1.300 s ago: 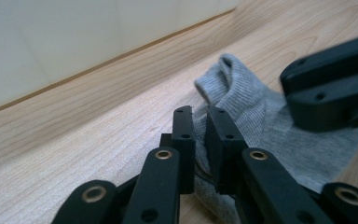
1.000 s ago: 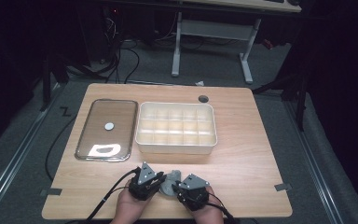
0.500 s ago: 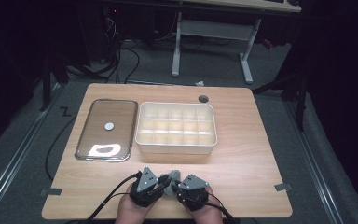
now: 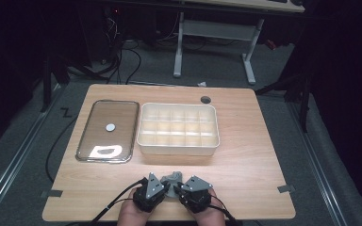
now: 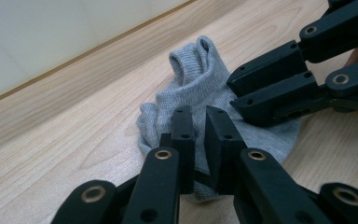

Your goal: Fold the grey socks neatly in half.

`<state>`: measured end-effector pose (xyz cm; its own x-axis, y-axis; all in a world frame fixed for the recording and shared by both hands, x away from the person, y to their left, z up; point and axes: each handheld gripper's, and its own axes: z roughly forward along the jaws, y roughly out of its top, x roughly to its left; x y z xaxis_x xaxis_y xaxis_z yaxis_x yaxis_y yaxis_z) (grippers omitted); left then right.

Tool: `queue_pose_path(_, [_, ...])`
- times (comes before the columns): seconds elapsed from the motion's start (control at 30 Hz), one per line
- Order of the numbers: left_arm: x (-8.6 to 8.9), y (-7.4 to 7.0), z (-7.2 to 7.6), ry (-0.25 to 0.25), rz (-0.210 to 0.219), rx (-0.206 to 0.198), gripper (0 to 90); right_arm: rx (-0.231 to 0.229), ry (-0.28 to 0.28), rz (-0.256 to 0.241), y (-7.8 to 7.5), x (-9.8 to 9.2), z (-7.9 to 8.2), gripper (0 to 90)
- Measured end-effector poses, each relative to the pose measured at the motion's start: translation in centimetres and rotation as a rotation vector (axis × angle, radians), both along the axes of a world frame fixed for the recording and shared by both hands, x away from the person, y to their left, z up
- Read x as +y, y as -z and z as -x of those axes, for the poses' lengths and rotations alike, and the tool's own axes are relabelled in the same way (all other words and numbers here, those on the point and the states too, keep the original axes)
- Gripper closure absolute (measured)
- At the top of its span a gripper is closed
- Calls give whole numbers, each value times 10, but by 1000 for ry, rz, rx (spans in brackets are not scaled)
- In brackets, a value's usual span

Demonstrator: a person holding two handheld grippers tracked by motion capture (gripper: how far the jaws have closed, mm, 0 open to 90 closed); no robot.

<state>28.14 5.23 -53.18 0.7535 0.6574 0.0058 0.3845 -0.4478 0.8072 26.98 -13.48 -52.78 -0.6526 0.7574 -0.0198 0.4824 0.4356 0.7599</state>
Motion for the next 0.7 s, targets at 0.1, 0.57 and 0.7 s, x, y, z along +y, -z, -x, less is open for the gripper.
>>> queue_pose_path(0.1, [1,0,-1,2,2,7,824,8,3,-2,-4,-1,0,729])
queue_pose_path(0.57, [1,0,-1,2,8,10,823,57,96,-64,-13,-14,2,572])
queue_pose_path(0.7, [1,0,-1,3,10,12,822,84,109,-72,-8,-11,0,594])
